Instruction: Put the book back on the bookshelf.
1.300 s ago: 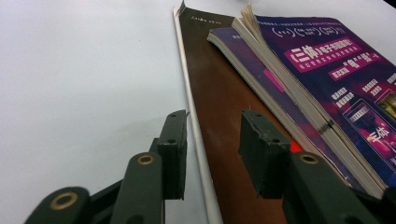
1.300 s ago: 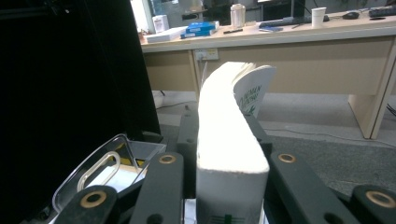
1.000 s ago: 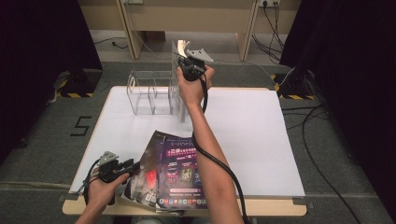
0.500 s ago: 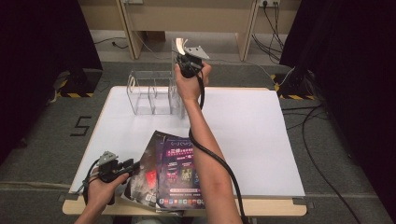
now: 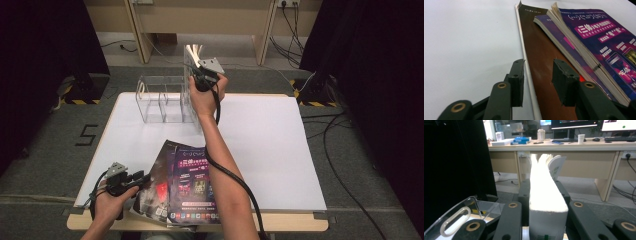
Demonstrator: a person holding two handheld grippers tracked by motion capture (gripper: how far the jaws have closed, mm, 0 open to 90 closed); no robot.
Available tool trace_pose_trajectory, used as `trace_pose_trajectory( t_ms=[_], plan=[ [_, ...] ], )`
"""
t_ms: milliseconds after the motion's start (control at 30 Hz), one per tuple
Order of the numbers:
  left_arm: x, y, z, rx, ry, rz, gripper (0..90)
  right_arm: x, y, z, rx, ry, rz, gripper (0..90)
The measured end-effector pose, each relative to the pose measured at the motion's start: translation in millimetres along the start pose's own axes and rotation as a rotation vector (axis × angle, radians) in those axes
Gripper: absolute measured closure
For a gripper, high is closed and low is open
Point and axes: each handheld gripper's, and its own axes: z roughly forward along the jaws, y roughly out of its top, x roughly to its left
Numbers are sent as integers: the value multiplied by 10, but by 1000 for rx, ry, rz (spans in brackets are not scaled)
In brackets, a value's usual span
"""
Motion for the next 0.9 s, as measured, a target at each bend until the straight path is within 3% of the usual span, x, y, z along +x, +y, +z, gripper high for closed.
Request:
trace_pose_trajectory(
  t_ms=[200,500,633,900],
  plan=[
    [-24,-5,17,5,-4,5,611,-85,-59,-60,-7,-6,12,732],
    [-31,-7,20,4,-5,5,610,-80,-90,-96,-10,2,9,715],
    [-34,-7,15,2,-4,6,610,-87,-107,-106,-3,7,41,670],
    [-38,-8,24,5,-6,9,610,-107,-156,-99,-10,6,29,612]
  ],
)
